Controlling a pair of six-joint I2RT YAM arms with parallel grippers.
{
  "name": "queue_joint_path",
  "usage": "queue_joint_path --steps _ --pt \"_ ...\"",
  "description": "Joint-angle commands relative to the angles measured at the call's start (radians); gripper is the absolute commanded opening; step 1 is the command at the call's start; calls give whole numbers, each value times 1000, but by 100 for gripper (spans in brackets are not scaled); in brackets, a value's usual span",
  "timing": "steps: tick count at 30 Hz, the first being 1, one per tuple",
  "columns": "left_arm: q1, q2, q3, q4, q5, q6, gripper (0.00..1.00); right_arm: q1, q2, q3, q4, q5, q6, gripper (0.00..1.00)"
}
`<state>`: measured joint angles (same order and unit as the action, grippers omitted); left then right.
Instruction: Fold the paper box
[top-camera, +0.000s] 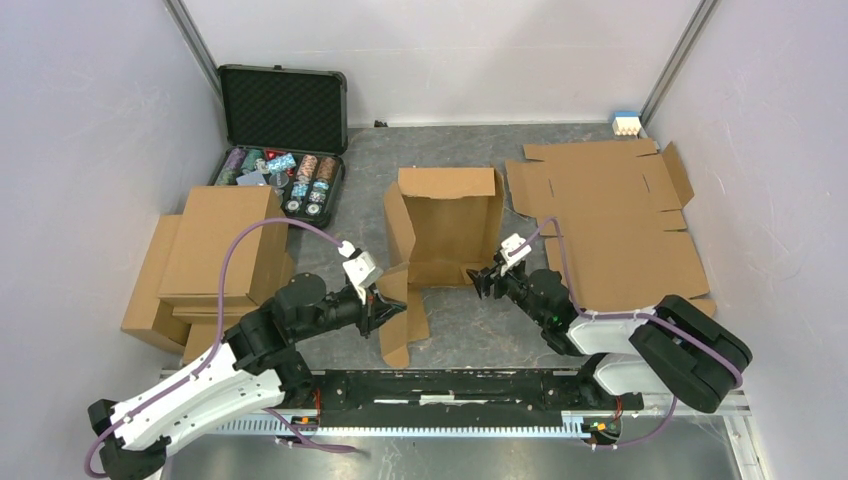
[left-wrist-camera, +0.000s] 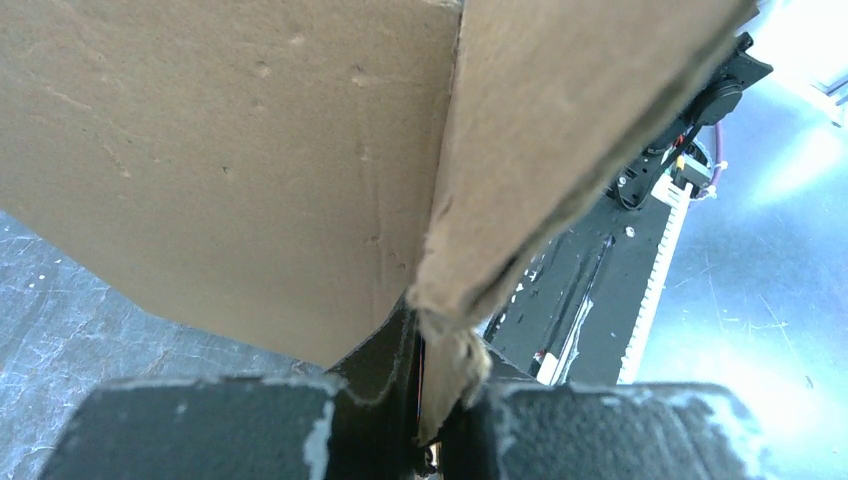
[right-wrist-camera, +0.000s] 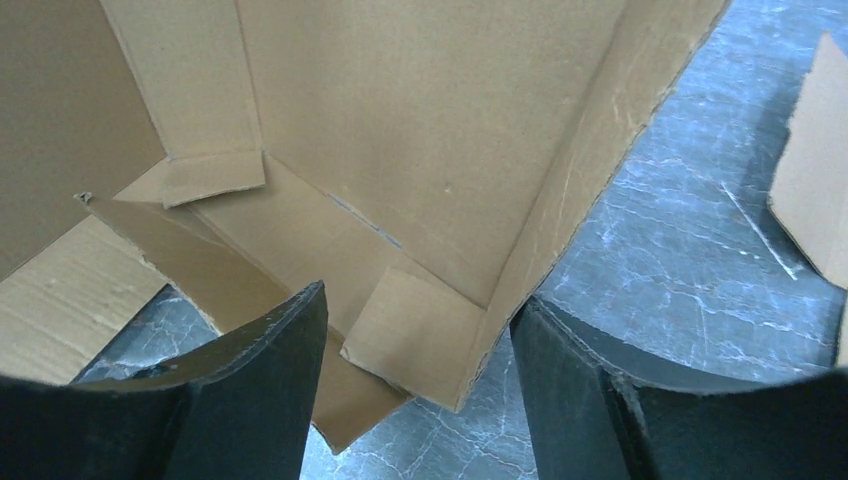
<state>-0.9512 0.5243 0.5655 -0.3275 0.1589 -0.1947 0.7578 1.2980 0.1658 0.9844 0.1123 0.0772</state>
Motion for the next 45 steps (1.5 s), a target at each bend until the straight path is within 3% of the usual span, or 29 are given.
queue_joint_path --steps 1,7,10,22,27,39,42,45 --pt "-4 -6 34 -36 11 26 12 -28 20 24 49 -132 -6 76" --pt "-4 9 49 -35 24 26 12 -54 41 22 81 -316 -39 97" --pt "-4 17 51 -35 23 31 12 -57 53 38 81 -389 -37 98" --pt "-4 31 58 -36 38 52 12 -61 114 77 20 -384 -69 97" --pt "-4 46 56 -25 70 53 11 -62 155 111 -15 -344 -66 81" --pt "-4 65 50 2 110 46 13 -60 203 124 23 -217 10 56" --pt "-4 61 53 -8 88 16 19 -61 200 128 25 -217 16 53" --pt "-4 43 55 -42 32 -16 36 -60 201 133 19 -210 20 53"
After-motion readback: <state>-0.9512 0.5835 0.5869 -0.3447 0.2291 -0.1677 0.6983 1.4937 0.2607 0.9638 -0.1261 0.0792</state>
